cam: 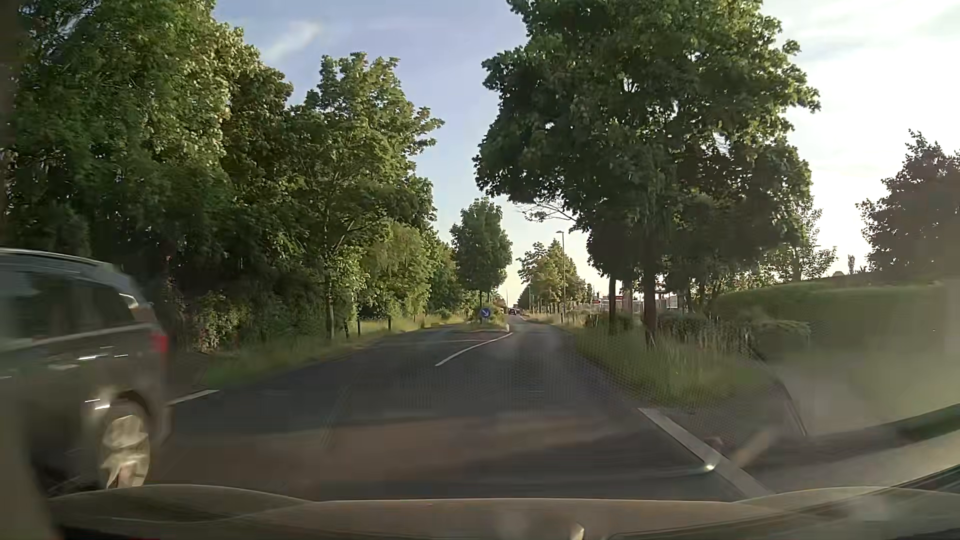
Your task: Follow the waypoints while adhering to traffic rules and regulations
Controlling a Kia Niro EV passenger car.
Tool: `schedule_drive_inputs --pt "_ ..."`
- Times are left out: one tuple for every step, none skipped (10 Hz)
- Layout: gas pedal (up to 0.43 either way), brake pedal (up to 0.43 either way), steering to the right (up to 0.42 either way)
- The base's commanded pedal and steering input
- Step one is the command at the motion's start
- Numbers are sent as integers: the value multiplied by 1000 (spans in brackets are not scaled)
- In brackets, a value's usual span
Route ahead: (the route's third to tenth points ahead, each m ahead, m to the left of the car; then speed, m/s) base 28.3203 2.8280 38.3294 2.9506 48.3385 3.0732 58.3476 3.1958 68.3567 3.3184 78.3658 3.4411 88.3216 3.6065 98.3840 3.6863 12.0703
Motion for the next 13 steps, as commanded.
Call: schedule_drive_inputs --pt "79 30 3" --pt "79 30 6" --pt "79 30 8" --pt "79 30 11" --pt "79 30 12" --pt "79 30 14" --pt "79 30 16" --pt "79 30 19" --pt "79 30 20" --pt "79 30 22" --pt "67 30 21" --pt "67 30 22" --pt "79 30 21"
